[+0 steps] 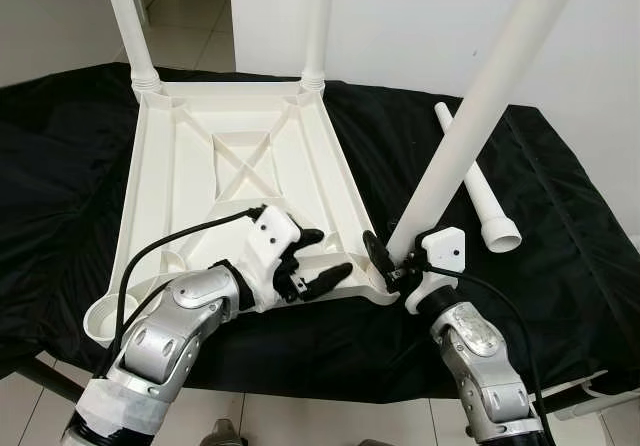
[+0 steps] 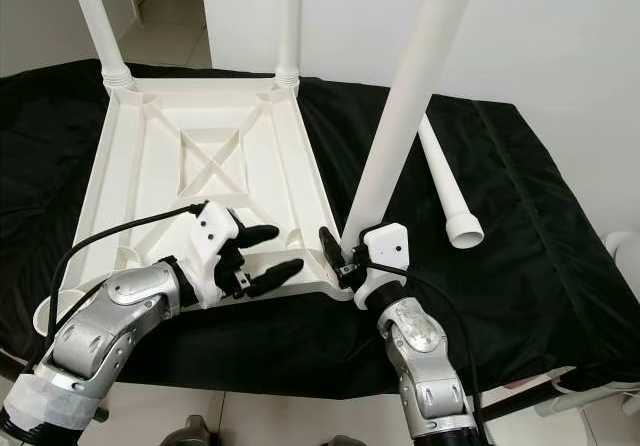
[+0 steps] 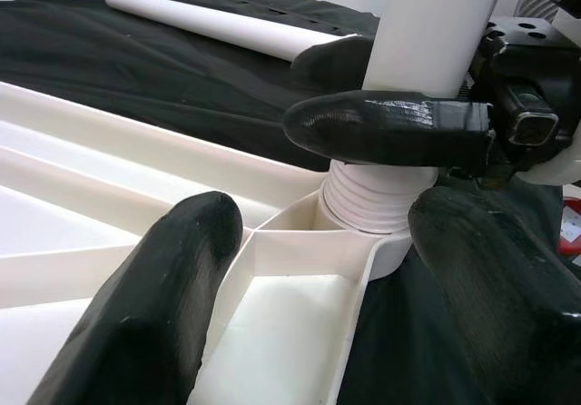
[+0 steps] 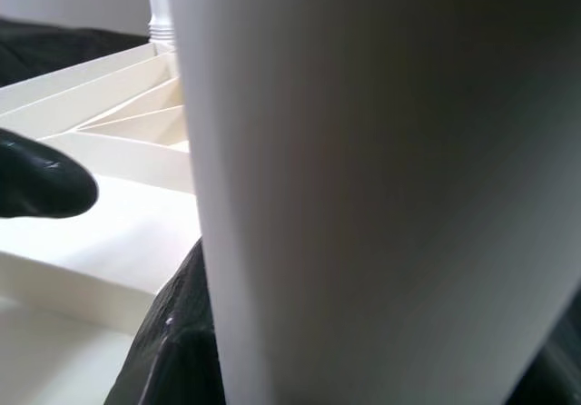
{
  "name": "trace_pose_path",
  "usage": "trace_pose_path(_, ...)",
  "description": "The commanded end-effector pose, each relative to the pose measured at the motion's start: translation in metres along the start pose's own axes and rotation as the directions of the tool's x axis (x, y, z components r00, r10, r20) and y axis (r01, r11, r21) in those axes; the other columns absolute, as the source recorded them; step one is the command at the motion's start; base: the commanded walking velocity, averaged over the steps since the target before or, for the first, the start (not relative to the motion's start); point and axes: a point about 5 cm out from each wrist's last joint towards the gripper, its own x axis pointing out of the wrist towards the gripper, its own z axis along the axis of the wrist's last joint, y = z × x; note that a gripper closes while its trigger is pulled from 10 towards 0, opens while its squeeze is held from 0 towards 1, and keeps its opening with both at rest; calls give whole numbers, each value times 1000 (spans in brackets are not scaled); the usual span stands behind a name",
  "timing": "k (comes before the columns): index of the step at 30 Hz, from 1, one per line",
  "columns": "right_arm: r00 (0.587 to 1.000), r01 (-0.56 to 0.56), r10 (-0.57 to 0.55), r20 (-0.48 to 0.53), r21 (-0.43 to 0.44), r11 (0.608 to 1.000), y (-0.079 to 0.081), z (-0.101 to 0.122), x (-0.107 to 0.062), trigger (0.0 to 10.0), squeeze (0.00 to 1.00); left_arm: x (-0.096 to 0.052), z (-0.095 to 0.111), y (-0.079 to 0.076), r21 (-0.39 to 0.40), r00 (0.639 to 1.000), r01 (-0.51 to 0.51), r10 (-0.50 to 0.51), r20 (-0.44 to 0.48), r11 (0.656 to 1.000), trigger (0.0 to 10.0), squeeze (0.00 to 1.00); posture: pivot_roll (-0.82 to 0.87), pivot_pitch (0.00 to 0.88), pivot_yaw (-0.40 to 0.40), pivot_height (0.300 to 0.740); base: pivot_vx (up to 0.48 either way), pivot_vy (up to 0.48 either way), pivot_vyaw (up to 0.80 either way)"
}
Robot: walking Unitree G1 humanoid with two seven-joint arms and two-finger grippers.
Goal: Building children table
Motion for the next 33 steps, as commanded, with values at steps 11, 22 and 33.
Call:
trace_pose_path(11,976,-166,154,-157,-66,984,2,-25,-9,10000,0,4,6,-6,-1,996,93,-93,-2,996,10000,0,53,20,-55,740,0,0,0)
trace_pose_path(22,984,-133,134,-120,18,991,5,-28,-8,10000,0,6,11,-5,-7,997,82,-82,10,997,10000,0,55,32,-47,740,0,0,0)
trace_pose_path(33,991,81,-57,-120,207,975,-6,-26,3,10000,0,7,12,-6,-14,997,83,-82,13,996,10000,0,54,38,-45,740,0,0,0)
